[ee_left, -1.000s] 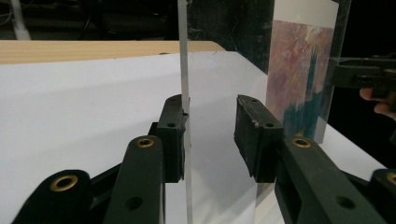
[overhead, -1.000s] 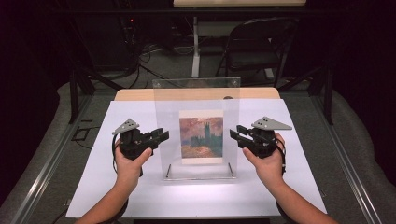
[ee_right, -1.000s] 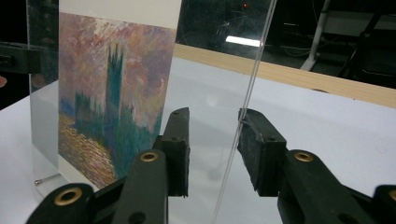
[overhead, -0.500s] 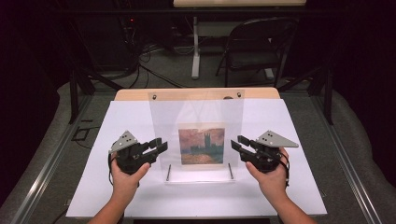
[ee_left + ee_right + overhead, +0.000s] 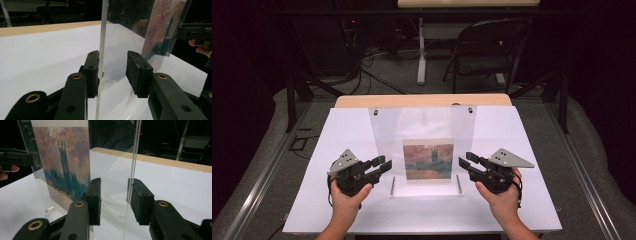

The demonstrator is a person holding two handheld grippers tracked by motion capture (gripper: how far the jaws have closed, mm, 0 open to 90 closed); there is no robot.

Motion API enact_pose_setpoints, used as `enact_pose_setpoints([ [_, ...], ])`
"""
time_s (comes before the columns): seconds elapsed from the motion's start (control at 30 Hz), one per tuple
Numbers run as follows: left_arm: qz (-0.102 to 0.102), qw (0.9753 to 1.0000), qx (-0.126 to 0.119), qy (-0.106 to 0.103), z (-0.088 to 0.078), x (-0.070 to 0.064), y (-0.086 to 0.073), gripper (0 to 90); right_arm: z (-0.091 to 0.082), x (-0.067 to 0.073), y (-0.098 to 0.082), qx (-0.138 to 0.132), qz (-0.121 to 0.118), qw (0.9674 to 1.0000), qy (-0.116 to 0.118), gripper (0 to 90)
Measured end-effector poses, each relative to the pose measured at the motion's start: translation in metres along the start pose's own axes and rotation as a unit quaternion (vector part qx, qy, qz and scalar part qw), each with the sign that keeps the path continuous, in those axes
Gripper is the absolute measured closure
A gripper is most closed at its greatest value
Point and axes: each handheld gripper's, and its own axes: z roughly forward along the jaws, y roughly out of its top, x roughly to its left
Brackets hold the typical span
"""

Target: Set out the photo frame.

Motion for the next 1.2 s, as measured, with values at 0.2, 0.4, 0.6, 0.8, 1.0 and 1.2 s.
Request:
enact_pose_setpoints([
  [0.2,0.003,0.9998,0.018,0.003,0.000,-0.001,-0.003,60.7,-0.001,0.000,-0.004,0.008,-0.002,1.0000,0.003,61.1],
  [0.4,0.011,0.9995,0.029,0.001,-0.006,-0.001,-0.006,51.9,-0.008,-0.002,-0.008,0.010,0.001,0.9999,0.001,52.6],
  [0.6,0.003,0.9996,0.026,0.000,-0.015,0.002,-0.011,42.5,-0.022,-0.009,-0.013,0.004,0.005,0.9999,-0.012,45.0],
  [0.8,-0.017,0.9997,0.013,0.008,-0.029,0.016,-0.023,39.6,-0.034,-0.027,-0.025,0.011,0.014,0.9986,-0.051,42.3],
  [1.0,-0.027,0.9977,0.018,0.059,-0.039,0.037,-0.035,39.4,-0.031,-0.049,-0.048,0.047,0.048,0.9944,-0.082,42.0],
  [1.2,-0.047,0.9938,0.046,0.090,-0.031,0.055,-0.046,39.3,-0.021,-0.057,-0.061,0.080,0.056,0.9916,-0.085,41.5],
])
